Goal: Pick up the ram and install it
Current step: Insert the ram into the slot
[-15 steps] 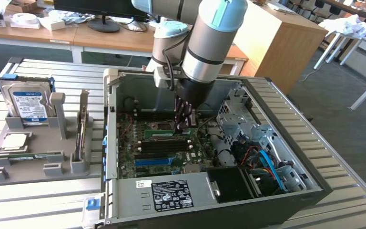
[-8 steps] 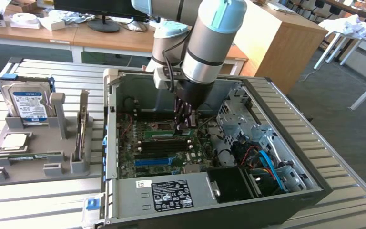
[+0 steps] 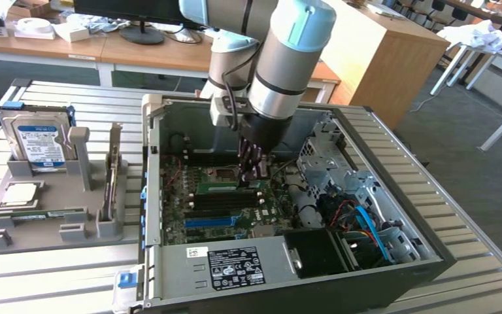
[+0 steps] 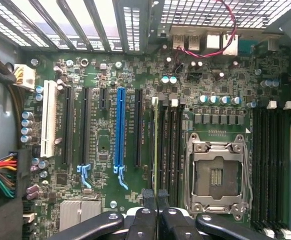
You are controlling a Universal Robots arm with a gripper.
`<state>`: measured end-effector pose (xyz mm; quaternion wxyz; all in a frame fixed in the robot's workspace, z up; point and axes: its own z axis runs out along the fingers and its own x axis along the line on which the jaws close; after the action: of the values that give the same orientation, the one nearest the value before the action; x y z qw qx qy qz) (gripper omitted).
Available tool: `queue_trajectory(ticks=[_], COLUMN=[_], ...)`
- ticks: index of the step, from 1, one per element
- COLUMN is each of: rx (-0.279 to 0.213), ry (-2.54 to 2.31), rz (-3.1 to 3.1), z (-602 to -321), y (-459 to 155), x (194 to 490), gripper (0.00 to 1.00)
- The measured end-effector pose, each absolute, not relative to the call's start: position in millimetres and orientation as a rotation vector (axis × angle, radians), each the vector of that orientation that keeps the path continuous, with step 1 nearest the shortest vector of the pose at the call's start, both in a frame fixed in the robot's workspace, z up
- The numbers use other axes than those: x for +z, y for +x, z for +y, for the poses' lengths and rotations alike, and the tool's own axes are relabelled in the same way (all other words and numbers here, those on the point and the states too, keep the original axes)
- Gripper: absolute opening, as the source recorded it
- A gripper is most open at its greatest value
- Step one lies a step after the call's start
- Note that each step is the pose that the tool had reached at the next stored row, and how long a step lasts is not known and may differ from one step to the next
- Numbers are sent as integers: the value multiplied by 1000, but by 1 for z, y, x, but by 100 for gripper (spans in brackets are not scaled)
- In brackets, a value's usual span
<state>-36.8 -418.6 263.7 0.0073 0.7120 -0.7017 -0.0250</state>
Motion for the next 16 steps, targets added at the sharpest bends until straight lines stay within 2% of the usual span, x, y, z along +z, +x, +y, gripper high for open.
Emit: queue_trajectory(ticks=[16], rx=[-78], ry=[2227], rz=[-2195], z=[-419], y=[-37], x=[252], gripper=[12])
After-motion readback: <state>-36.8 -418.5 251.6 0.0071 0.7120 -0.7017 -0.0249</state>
